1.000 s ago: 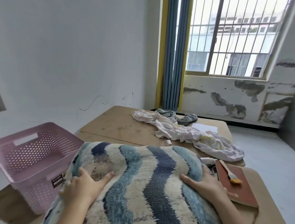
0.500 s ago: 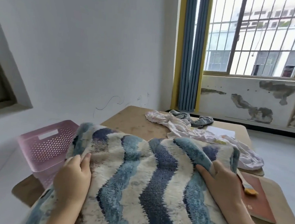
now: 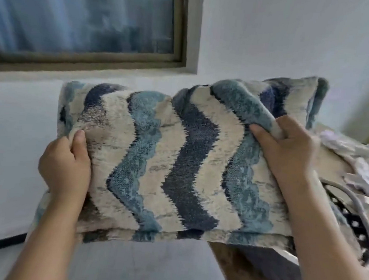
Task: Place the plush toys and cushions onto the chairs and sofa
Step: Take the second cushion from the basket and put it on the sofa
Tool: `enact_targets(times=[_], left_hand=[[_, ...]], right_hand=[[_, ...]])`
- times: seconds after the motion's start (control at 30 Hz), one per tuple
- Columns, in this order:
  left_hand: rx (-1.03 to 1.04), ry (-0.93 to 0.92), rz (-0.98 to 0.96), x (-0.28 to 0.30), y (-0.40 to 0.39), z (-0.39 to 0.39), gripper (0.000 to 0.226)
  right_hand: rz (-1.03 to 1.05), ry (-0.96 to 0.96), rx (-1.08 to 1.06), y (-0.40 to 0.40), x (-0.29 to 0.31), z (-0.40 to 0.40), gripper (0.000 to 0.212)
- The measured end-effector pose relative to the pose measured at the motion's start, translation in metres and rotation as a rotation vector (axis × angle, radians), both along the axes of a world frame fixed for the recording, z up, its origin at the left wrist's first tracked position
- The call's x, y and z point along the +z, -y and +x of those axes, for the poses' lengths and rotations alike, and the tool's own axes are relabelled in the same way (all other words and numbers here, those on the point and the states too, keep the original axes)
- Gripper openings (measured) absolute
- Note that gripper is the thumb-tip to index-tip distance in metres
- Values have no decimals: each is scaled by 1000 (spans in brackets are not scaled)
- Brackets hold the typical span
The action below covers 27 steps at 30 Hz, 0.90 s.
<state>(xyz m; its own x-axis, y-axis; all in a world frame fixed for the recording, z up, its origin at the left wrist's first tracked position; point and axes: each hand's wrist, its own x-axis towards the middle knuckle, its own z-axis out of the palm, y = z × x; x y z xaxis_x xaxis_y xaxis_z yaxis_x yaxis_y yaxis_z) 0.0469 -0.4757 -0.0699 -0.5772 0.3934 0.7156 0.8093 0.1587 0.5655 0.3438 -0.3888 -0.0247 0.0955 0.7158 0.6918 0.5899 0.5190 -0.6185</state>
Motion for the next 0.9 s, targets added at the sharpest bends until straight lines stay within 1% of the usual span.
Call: enact_targets(times=[0.1,0.2,0.23,0.3,0.37,0.43,0.5,0.53,0.57,0.6,0.63,0.7,0.77,0.8,0.83,0.9], left_hand=[[194,110,-85,-38,73,-55,45],[402,336,-202,-83,157,-91,58],[466,427,-239,-99,186,-99,59],[617,598,-339,-134,243,-112,54],[746,759,-500,-168,298,-118,50],[796,918,-625,-193,347,-125,43],[806,1088,-702,-210,391,-134,34],[809,1149,-737,-215,410,-139,27],[811,1200,-763,-217,426,-144,20],[817,1237,-782,-218,441,-151,17],[841,1260,-769,-218,454,-158,17],[922,1297,-690,-210,478,-177,18],[1015,1287,-609,-205,502,-205,21],[1056,1269,-576,-207,513,-221,26],[1090,1289,-540,-209,523,-236,32],[1152,1335,-480,-210,534,-269,42]], right_hand=[[-34,83,247,2,-27,-89,35],[-34,190,460,28,-71,-175,33],[-66,242,528,39,-88,-201,33],[-170,377,675,64,-129,-250,32],[-343,517,805,95,-171,-294,31],[-540,635,929,129,-214,-333,30],[-704,768,991,166,-253,-367,33],[-755,792,1006,185,-267,-383,39],[-746,791,1029,201,-276,-402,47],[-736,786,1046,215,-279,-422,54],[-728,801,1073,226,-283,-444,55],[-688,865,1165,249,-277,-497,48],[-642,919,1289,274,-267,-555,41],[-632,934,1335,285,-265,-584,37],[-613,933,1388,296,-262,-615,33],[-520,960,1507,311,-262,-666,35]])
